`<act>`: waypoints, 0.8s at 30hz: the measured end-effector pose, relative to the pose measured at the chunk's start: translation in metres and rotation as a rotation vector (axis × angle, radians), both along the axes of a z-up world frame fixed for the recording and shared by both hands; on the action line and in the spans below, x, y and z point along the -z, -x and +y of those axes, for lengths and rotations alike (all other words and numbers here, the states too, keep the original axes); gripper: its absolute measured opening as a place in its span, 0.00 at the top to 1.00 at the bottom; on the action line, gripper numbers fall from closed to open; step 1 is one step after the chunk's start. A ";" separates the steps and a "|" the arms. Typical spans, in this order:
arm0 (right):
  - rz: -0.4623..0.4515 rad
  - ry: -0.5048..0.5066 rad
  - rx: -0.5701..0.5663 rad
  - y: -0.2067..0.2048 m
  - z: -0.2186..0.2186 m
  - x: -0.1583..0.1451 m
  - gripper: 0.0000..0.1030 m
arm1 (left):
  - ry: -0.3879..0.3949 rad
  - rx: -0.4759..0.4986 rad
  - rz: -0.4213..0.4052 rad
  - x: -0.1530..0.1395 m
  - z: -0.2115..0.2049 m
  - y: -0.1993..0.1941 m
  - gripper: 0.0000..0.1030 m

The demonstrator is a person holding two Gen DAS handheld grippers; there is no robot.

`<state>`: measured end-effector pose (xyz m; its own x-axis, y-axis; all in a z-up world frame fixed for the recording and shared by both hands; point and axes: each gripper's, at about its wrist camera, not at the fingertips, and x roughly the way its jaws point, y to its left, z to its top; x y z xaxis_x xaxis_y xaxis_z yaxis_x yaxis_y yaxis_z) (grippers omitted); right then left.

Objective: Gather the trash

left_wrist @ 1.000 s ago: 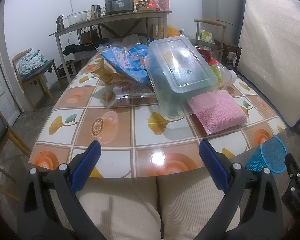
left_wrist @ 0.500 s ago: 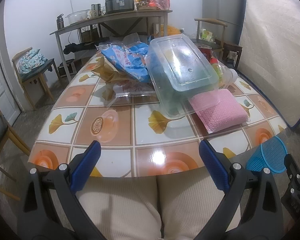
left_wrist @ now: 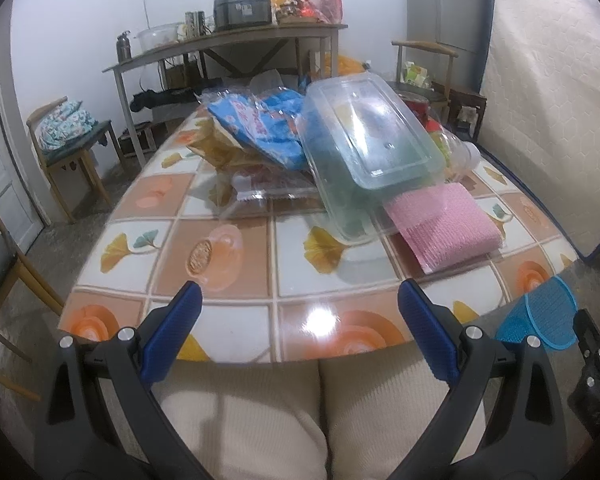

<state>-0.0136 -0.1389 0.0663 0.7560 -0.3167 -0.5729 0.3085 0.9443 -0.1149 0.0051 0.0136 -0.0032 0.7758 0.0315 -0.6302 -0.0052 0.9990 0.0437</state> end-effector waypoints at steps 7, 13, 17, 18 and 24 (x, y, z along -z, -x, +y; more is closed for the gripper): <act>-0.001 0.003 -0.002 -0.001 0.000 -0.001 0.06 | 0.000 -0.025 -0.005 0.008 0.008 -0.004 0.08; -0.006 0.008 0.001 -0.006 -0.001 -0.004 0.06 | 0.001 -0.026 -0.010 0.008 0.014 -0.006 0.08; -0.014 0.011 0.002 -0.007 -0.002 -0.006 0.06 | 0.005 -0.021 -0.024 0.006 0.015 -0.004 0.08; -0.016 0.013 0.002 -0.007 -0.002 -0.006 0.06 | 0.004 -0.016 -0.027 0.006 0.014 -0.003 0.08; -0.021 0.015 0.001 -0.006 -0.002 -0.007 0.06 | -0.007 0.007 -0.023 0.006 0.009 0.001 0.08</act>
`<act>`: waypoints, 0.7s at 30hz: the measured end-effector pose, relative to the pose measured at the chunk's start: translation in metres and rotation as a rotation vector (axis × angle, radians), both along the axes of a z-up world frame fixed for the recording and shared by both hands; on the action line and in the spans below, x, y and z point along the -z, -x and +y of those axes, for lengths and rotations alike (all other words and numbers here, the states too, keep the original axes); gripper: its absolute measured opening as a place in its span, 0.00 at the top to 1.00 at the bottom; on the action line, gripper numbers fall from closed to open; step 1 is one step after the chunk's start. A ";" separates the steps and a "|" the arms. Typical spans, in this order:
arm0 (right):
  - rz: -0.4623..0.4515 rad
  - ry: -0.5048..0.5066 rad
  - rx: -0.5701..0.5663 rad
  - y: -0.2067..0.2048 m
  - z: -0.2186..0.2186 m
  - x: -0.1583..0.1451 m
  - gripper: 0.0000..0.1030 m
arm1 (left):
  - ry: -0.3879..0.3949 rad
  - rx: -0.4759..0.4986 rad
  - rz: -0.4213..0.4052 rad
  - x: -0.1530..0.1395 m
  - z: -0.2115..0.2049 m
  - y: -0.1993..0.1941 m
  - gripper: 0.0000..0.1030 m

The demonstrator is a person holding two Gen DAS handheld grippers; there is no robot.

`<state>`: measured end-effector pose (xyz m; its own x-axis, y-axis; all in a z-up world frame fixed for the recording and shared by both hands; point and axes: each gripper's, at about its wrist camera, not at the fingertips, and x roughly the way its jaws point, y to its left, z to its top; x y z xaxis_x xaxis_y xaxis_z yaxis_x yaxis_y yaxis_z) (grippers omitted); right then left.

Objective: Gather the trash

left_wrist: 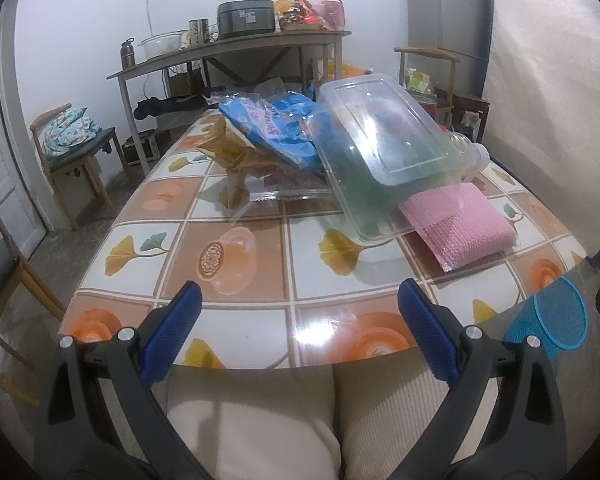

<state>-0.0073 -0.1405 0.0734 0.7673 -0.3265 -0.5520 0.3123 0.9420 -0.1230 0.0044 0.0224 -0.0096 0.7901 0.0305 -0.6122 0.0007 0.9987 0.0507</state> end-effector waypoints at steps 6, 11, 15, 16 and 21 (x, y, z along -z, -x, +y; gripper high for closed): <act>0.002 -0.002 -0.001 0.000 0.001 0.000 0.06 | -0.005 0.009 0.006 0.001 -0.004 0.001 0.08; 0.002 -0.004 -0.004 0.000 0.001 -0.001 0.06 | -0.004 0.007 0.010 0.002 -0.004 0.000 0.08; 0.005 -0.003 -0.007 -0.001 0.002 0.000 0.06 | -0.002 0.006 0.016 0.003 -0.003 -0.001 0.08; 0.006 -0.003 -0.008 -0.001 0.003 0.001 0.06 | -0.001 0.006 0.019 0.004 -0.003 -0.002 0.08; 0.011 -0.006 -0.008 -0.003 0.004 0.003 0.06 | -0.002 0.002 0.035 0.007 -0.001 -0.006 0.08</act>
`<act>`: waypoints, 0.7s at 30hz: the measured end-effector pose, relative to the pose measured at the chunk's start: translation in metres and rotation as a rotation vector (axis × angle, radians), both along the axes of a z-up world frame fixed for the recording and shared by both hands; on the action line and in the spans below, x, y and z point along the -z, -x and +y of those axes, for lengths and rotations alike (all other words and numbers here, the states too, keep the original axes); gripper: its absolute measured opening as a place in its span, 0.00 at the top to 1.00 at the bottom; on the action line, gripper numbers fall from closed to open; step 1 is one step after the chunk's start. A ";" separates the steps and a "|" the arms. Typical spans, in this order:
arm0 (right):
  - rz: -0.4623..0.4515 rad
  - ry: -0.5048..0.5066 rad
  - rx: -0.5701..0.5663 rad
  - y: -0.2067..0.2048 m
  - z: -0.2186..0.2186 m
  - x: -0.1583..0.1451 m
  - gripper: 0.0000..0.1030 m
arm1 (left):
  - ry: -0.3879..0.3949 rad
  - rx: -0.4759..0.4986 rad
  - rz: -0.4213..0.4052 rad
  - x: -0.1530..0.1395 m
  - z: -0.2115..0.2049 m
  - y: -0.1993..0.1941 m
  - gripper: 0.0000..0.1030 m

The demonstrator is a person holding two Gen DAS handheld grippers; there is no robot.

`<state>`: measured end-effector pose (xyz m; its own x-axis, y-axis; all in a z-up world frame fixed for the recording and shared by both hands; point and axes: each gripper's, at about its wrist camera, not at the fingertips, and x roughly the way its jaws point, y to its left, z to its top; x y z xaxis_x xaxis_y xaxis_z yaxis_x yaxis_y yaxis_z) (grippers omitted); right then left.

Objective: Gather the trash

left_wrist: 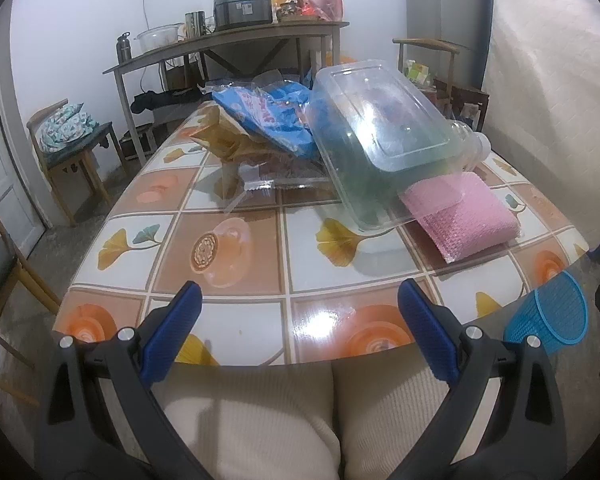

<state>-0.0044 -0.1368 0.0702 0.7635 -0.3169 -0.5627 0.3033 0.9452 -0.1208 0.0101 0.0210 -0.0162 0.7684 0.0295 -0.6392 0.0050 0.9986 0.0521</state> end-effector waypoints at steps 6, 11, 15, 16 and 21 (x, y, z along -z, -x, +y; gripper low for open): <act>0.004 -0.004 -0.003 -0.008 0.000 0.004 0.06 | -0.003 0.002 0.011 0.003 0.002 -0.003 0.08; -0.020 -0.024 -0.011 -0.023 -0.001 0.005 0.06 | 0.005 0.074 0.033 0.005 0.004 -0.007 0.08; -0.101 -0.073 -0.029 -0.038 -0.001 -0.004 0.06 | 0.046 0.139 0.006 -0.005 0.012 -0.014 0.08; -0.129 -0.091 -0.038 -0.043 -0.001 -0.008 0.06 | 0.054 0.152 -0.006 -0.010 0.015 -0.018 0.08; -0.205 -0.165 -0.096 -0.070 -0.002 -0.019 0.06 | 0.118 0.218 -0.043 -0.037 0.022 -0.049 0.08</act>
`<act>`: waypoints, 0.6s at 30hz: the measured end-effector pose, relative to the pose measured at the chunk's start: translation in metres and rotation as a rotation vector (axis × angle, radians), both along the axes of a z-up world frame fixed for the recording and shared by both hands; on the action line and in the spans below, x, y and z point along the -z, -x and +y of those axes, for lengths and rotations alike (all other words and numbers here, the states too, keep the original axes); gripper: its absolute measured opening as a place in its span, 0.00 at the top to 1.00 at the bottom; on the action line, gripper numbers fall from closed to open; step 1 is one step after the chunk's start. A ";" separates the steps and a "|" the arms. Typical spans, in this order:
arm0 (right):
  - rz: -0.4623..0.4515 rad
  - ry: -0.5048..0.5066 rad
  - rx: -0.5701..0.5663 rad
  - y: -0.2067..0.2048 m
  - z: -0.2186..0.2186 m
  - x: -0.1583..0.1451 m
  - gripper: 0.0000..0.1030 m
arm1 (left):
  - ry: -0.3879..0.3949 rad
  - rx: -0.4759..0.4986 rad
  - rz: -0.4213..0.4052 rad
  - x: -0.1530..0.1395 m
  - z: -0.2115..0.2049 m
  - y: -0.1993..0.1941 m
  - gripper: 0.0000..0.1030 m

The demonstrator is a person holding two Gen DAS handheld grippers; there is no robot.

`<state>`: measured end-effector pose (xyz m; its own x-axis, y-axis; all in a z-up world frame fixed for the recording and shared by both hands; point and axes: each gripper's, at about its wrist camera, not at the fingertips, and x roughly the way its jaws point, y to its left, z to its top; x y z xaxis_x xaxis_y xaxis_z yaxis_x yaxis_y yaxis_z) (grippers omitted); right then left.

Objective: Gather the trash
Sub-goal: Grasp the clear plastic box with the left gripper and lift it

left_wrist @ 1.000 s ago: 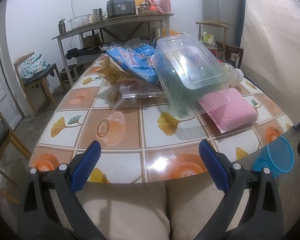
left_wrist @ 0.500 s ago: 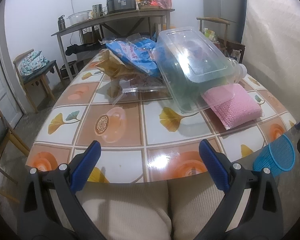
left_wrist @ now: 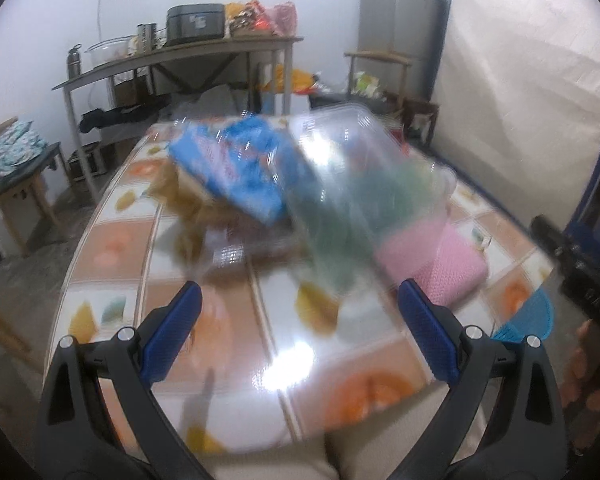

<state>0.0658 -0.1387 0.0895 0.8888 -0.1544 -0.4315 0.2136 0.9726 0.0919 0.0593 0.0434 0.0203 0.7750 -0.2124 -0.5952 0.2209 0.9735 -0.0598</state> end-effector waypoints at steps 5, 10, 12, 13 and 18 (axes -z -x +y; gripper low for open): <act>-0.013 -0.054 -0.076 -0.029 0.001 -0.005 0.06 | 0.142 0.117 -0.005 -0.022 0.002 -0.031 0.08; -0.007 -0.082 -0.094 -0.049 -0.002 -0.002 0.06 | 0.304 0.198 0.050 -0.031 -0.003 -0.060 0.08; -0.004 -0.098 -0.093 -0.054 -0.006 -0.001 0.06 | 0.315 0.211 0.102 -0.030 -0.012 -0.074 0.08; -0.005 -0.104 -0.092 -0.057 -0.008 0.000 0.06 | 0.306 0.210 0.116 -0.030 -0.015 -0.078 0.08; -0.009 -0.140 -0.077 -0.063 -0.021 0.006 0.06 | 0.096 0.089 0.128 -0.031 -0.047 -0.101 0.08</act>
<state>0.1290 -0.1601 0.0839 0.8996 -0.0243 -0.4360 0.1372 0.9636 0.2293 0.1603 -0.0034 0.0510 0.6700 -0.3377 -0.6611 0.2907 0.9388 -0.1849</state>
